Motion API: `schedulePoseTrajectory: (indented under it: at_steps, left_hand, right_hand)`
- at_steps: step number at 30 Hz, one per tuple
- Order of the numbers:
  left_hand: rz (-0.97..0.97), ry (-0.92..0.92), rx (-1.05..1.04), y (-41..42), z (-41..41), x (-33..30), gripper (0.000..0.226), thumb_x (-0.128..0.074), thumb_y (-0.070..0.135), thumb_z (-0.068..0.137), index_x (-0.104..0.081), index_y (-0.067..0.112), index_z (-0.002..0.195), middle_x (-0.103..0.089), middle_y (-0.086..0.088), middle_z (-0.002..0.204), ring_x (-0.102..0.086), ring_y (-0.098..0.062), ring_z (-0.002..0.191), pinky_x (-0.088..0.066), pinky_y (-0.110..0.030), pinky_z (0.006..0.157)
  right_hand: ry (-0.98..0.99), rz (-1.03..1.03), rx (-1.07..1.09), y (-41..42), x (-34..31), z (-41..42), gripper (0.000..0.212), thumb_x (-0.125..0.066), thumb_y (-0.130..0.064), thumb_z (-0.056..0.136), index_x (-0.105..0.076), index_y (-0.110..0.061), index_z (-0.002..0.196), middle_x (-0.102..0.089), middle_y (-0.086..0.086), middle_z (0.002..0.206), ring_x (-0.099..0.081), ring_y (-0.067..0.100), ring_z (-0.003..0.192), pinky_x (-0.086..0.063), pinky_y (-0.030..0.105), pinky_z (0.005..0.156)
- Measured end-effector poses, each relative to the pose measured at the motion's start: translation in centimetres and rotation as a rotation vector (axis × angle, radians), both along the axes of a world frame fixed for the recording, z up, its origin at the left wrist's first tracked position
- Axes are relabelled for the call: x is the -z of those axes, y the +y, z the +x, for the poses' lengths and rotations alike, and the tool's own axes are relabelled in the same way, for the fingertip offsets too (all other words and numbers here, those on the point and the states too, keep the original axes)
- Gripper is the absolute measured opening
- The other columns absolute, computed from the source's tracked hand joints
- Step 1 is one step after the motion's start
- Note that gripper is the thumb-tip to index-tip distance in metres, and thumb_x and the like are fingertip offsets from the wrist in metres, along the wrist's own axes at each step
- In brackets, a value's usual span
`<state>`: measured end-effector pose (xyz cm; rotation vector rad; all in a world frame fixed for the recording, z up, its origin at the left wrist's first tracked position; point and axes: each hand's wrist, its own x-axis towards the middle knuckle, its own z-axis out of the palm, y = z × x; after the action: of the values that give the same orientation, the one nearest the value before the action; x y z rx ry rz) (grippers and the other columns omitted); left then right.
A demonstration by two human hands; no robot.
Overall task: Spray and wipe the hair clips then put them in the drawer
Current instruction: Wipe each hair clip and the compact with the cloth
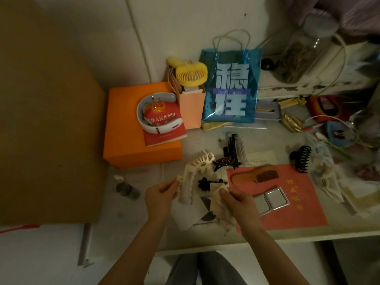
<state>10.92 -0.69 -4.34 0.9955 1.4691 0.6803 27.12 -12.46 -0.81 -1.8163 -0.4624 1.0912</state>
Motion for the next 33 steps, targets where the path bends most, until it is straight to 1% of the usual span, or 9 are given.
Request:
schedulePoseTrajectory:
  at_steps: [3, 6, 9, 12, 16, 24, 28, 30, 33]
  left_hand:
    - [0.071, -0.036, -0.011, 0.0, 0.7, -2.8, 0.02, -0.073, 0.008, 0.081, -0.072, 0.011, 0.101, -0.071, 0.007, 0.08, -0.069, -0.003, 0.071, -0.054, -0.014, 0.062]
    - [0.167, -0.062, 0.008, 0.0, 1.3, -5.8, 0.015, -0.071, 0.011, 0.082, -0.072, 0.019, 0.094, -0.071, 0.012, 0.077, -0.068, 0.0, 0.068, -0.053, -0.013, 0.059]
    - [0.301, -0.049, 0.04, -0.3, 1.9, -8.6, 0.012, -0.071, 0.014, 0.083, -0.072, 0.025, 0.081, -0.069, 0.017, 0.067, -0.066, 0.003, 0.067, -0.051, -0.013, 0.057]
    - [0.454, -0.05, 0.069, -0.9, 2.7, -11.0, 0.021, -0.071, 0.014, 0.083, -0.07, 0.031, 0.071, -0.069, 0.015, 0.068, -0.064, 0.001, 0.066, -0.051, -0.013, 0.058]
    - [0.512, -0.143, 0.093, -1.2, 3.5, -13.6, 0.022, -0.073, 0.013, 0.081, -0.073, 0.035, 0.084, -0.072, 0.02, 0.082, -0.066, 0.004, 0.079, -0.05, -0.008, 0.064]
    - [0.531, -0.282, 0.179, -1.1, 3.7, -17.2, 0.025, -0.074, 0.015, 0.077, -0.073, 0.032, 0.095, -0.073, 0.017, 0.095, -0.067, 0.001, 0.092, -0.051, -0.011, 0.073]
    - [0.562, -0.252, 0.249, -0.3, 3.6, -19.3, 0.048, -0.076, 0.033, 0.064, -0.066, 0.034, 0.11, -0.072, 0.017, 0.1, -0.066, 0.001, 0.097, -0.053, -0.015, 0.076]
    - [0.602, -0.246, 0.267, 0.3, 3.7, -20.5, 0.053, -0.075, 0.037, 0.06, -0.063, 0.037, 0.112, -0.073, 0.011, 0.103, -0.066, -0.003, 0.1, -0.054, -0.023, 0.081]
    - [0.68, -0.239, 0.327, 1.3, 4.1, -23.1, 0.054, -0.071, 0.037, 0.067, -0.058, 0.038, 0.119, -0.07, 0.011, 0.109, -0.064, -0.002, 0.104, -0.053, -0.02, 0.084]
  right_hand:
    - [-0.006, 0.052, 0.015, 1.2, -1.4, -0.6, 0.023, -0.061, -0.026, 0.091, -0.072, -0.013, 0.076, -0.066, 0.022, 0.078, -0.063, 0.044, 0.081, -0.052, 0.051, 0.072]
    - [-0.009, 0.106, 0.044, 2.5, -3.4, -1.1, 0.023, -0.06, -0.028, 0.091, -0.074, -0.027, 0.073, -0.07, 0.006, 0.074, -0.067, 0.031, 0.077, -0.054, 0.048, 0.076]
    - [-0.017, 0.194, 0.057, 3.3, -5.2, -1.4, 0.022, -0.058, -0.027, 0.092, -0.074, -0.02, 0.078, -0.071, 0.007, 0.077, -0.067, 0.029, 0.078, -0.055, 0.05, 0.076]
    - [-0.007, 0.317, 0.072, 3.6, -7.1, -1.8, 0.019, -0.058, -0.028, 0.092, -0.075, -0.018, 0.093, -0.073, 0.005, 0.084, -0.069, 0.025, 0.082, -0.058, 0.033, 0.067]
    - [-0.012, 0.439, 0.016, 3.7, -9.7, -1.6, 0.024, -0.057, -0.024, 0.092, -0.072, -0.015, 0.109, -0.075, -0.001, 0.094, -0.069, 0.011, 0.087, -0.051, 0.017, 0.069]
    - [0.064, 0.578, -0.006, 3.9, -13.4, -0.6, 0.033, -0.058, -0.009, 0.091, -0.063, -0.006, 0.123, -0.072, 0.009, 0.109, -0.067, 0.025, 0.103, -0.054, 0.037, 0.091]
    - [0.053, 0.627, 0.004, 4.2, -15.1, 0.4, 0.039, -0.063, -0.009, 0.086, -0.062, -0.007, 0.125, -0.071, 0.008, 0.112, -0.066, 0.024, 0.107, -0.052, 0.045, 0.095]
    - [0.021, 0.672, -0.003, 4.6, -16.3, 0.8, 0.039, -0.065, -0.014, 0.082, -0.065, -0.011, 0.121, -0.073, 0.002, 0.108, -0.067, 0.018, 0.104, -0.055, 0.036, 0.09]
    - [0.012, 0.755, -0.009, 5.9, -18.3, 1.4, 0.035, -0.064, -0.013, 0.083, -0.066, -0.011, 0.118, -0.074, 0.0, 0.102, -0.069, 0.013, 0.096, -0.056, 0.022, 0.075]
